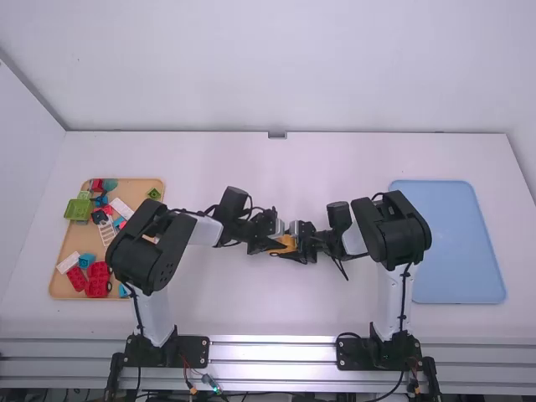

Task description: Assemble lego blocks to make yellow taxi

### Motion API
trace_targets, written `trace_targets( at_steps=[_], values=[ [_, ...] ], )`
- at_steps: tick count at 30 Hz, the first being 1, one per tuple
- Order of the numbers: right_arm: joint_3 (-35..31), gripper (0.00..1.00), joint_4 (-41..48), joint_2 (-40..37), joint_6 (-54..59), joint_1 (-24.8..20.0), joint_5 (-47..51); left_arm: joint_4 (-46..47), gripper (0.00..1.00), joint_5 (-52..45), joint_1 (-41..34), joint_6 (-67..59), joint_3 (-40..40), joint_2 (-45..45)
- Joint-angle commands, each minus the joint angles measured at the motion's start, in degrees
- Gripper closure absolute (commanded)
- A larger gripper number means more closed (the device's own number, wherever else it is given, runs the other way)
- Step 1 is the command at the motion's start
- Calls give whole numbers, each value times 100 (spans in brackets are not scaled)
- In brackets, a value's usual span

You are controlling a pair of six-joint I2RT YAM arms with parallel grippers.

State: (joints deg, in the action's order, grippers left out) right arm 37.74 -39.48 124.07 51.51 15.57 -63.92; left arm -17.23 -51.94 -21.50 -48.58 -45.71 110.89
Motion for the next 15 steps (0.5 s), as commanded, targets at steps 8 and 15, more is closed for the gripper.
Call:
trace_targets(
  at_steps=[8,15],
  values=[
    [13,53,-13,70,-70,17,-55,245,66,896,4,273,184,50],
    [13,52,-7,70,-72,17,-33,247,62,896,2,275,188,-70]
  ],
)
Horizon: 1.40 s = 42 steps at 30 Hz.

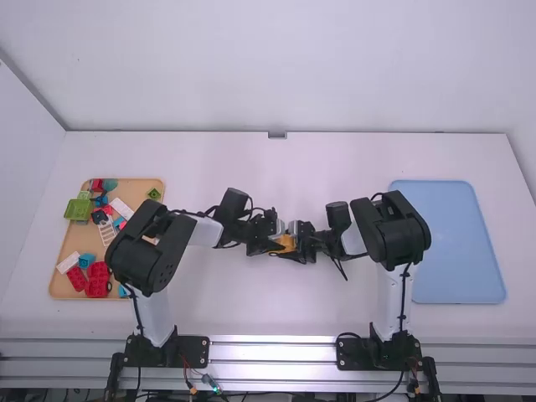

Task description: Assemble lego blocks to make yellow taxi

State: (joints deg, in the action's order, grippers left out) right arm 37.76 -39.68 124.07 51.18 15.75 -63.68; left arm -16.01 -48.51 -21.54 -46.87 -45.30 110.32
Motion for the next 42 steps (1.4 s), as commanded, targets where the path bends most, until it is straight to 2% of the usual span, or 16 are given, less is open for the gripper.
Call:
trace_targets(
  at_steps=[1,13,14,16,18,19,23,26,29,32,36,42],
  values=[
    [11,52,28,70,-37,0,-50,151,62,553,33,101,149,-66],
    [11,52,87,70,-35,0,70,330,53,304,295,-13,153,-688],
    [11,52,87,70,-37,0,72,363,49,238,317,-92,153,-728],
    [11,52,94,70,-37,2,70,431,25,136,470,-149,153,-903],
    [11,52,92,70,-37,0,72,540,17,140,595,-140,153,-1040],
    [11,52,92,70,-37,0,72,640,1,138,702,-146,153,-1147],
    [11,52,92,70,-39,0,72,975,1,81,1266,-136,153,-1539],
    [11,52,87,66,-42,-2,63,1169,1,-323,1770,-136,153,-1814],
    [11,52,-166,4,-623,-61,79,1244,1,-811,2457,-22,153,-2063],
    [11,58,-201,-260,-1156,-214,76,986,1,-1043,3056,575,153,-2144],
    [11,60,-129,-1014,-1943,-667,310,348,1,-879,3770,2070,153,-2144],
    [11,58,1045,-2490,-2553,-1606,1923,-107,1,527,4000,3641,153,-2144]
  ],
)
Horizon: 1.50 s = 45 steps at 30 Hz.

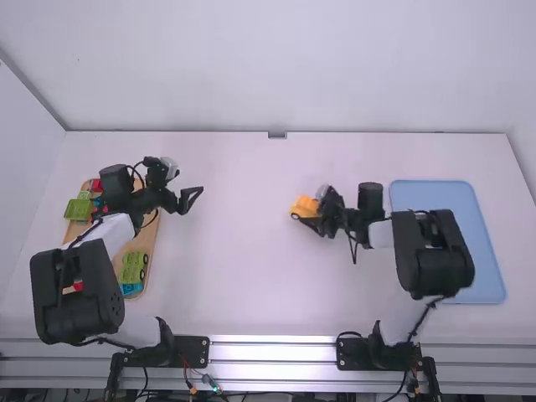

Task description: Assemble lego blocks to make yellow taxi

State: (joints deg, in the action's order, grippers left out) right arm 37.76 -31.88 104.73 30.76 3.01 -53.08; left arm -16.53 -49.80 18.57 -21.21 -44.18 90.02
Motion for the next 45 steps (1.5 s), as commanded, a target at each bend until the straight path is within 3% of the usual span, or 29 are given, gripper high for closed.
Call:
trace_targets(
  at_steps=[1,4,5,7,10,14,17,26,28,31,33,38,45],
  values=[
    [11,58,387,-688,-560,-439,1025,-63,1,835,-37,1191,42,-114],
    [11,58,1309,-1534,-1008,-1263,2380,-90,1,1613,-46,1620,42,-114],
    [11,58,1355,-1578,-1038,-1309,2472,-90,1,1646,-48,1644,42,-114],
    [11,58,1926,-2028,-1436,-1932,3545,-101,1,2076,-50,1982,42,-114],
    [11,56,2258,-2216,-1668,-2601,4367,-173,1,2461,-13,2555,42,-114],
    [11,53,2492,-2076,-1875,-3294,4500,-157,1,3016,-57,3681,44,-114],
    [11,52,2433,-1777,-1897,-3536,4505,-109,1,2990,-57,3849,44,-114],
    [11,49,2162,-833,-1897,-3906,4546,57,1,2824,-57,3464,33,-114],
    [11,43,2192,-780,-1897,-3908,4544,85,1,2824,-57,3464,33,-116],
    [11,20,2258,-850,-1899,-3899,4566,94,1,2789,-59,3309,31,-129],
    [22,1,2393,-1045,-1902,-3842,4562,245,1,2752,-142,2981,-7,-208],
    [22,1,2817,-1722,-1899,-3613,4564,872,1,2848,-382,2638,-260,-459],
    [22,1,3683,-3377,-1899,-3045,4564,1843,1,2822,-713,2267,-715,-1268]
  ],
)
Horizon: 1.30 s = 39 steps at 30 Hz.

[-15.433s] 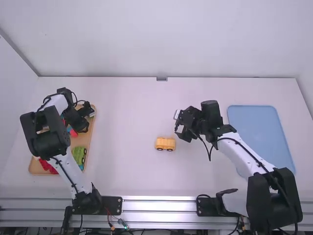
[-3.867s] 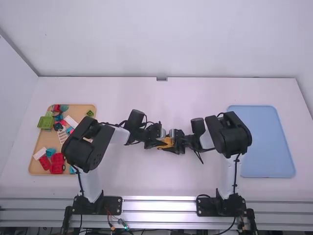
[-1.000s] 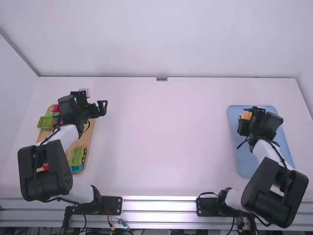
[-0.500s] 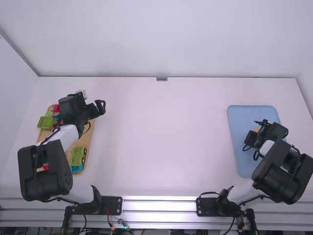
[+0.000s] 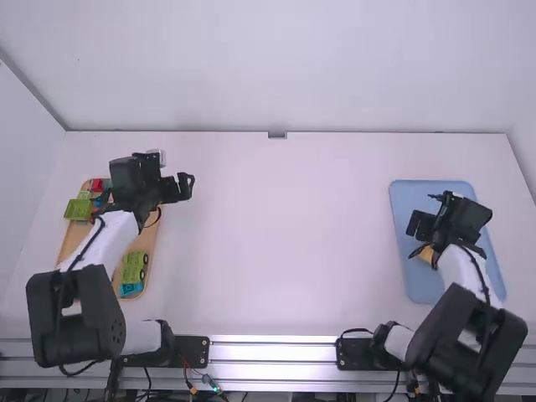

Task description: Assemble lego blocks to make yellow taxi

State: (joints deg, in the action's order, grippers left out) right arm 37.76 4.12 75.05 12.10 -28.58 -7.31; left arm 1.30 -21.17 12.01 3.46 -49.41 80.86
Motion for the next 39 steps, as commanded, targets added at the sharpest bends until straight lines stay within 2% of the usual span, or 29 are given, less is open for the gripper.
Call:
trace_targets(
  at_steps=[1,3,8,18,24,29,32,39],
  values=[
    [22,1,216,-767,-33,247,-13,162,1,-76,-61,-199,-245,-544],
    [20,1,330,-1117,-33,372,-15,243,1,-79,-59,-144,-289,-741],
    [15,1,518,-2588,-28,925,-31,310,1,-28,-11,-142,-356,-1556],
    [-588,12,-96,-3320,-631,1578,572,-130,11,541,-578,-346,213,-2193],
    [-1262,23,-412,-3994,-1210,2252,731,-130,21,1142,-1179,-346,814,-2794],
    [-1840,33,-412,-4572,-1210,2830,731,-130,30,1662,-1201,-346,1334,-3315],
    [-2314,42,-412,-5046,-1210,2858,731,-130,38,2105,-1201,-346,1777,-3757],
    [-3212,57,-412,-5944,-1210,2858,731,-130,54,2117,-1201,-346,2686,-4667]
  ],
)
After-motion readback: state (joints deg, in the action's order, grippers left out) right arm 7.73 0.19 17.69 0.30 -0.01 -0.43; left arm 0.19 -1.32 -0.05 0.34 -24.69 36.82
